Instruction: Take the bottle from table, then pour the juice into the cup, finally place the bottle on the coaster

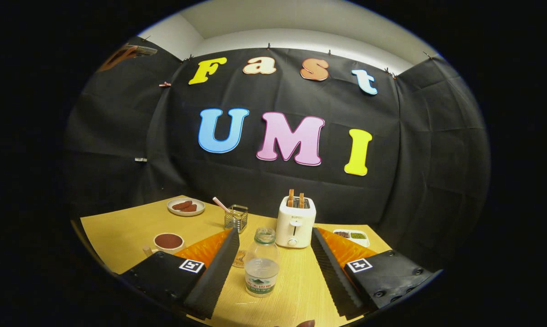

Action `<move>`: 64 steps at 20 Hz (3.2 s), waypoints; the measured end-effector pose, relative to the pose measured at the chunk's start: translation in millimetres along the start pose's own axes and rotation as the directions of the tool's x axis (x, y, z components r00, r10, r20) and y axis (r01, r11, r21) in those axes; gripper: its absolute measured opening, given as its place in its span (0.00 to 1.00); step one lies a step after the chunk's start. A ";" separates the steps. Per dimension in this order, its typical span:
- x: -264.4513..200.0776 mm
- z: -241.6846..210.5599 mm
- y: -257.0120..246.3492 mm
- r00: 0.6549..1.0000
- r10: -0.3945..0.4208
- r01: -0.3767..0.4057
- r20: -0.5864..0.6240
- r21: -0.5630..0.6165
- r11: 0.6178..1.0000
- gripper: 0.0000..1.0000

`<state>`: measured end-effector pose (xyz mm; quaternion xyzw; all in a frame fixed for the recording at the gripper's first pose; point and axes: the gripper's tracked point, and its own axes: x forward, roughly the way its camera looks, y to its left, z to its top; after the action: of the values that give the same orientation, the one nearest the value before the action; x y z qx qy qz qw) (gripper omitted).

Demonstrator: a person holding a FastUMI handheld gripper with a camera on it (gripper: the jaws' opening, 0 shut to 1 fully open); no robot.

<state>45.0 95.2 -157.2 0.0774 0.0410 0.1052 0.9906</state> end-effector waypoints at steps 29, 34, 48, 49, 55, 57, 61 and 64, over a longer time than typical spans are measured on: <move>75.5 -126.7 4.9 0.991 -0.042 0.050 -0.127 0.066 0.997 0.76; 80.4 -104.7 4.7 0.991 -0.048 0.047 -0.129 -0.014 0.999 0.73; 79.4 -47.7 32.4 0.987 -0.055 -0.022 -0.153 -0.457 0.889 0.70; 78.7 -46.7 38.4 0.987 -0.042 -0.041 -0.158 -0.488 0.872 0.70; 72.8 -50.6 63.7 0.982 -0.025 -0.109 -0.188 -0.669 0.735 0.70; 72.9 -53.3 71.5 0.981 -0.014 -0.133 -0.194 -0.721 0.680 0.70; 75.1 -62.8 80.2 0.976 -0.004 -0.170 -0.216 -0.776 0.607 0.70; 78.6 -68.5 85.7 0.973 -0.008 -0.184 -0.229 -0.805 0.564 0.70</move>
<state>97.6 204.7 -215.8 -0.4007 0.0861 0.1692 0.8963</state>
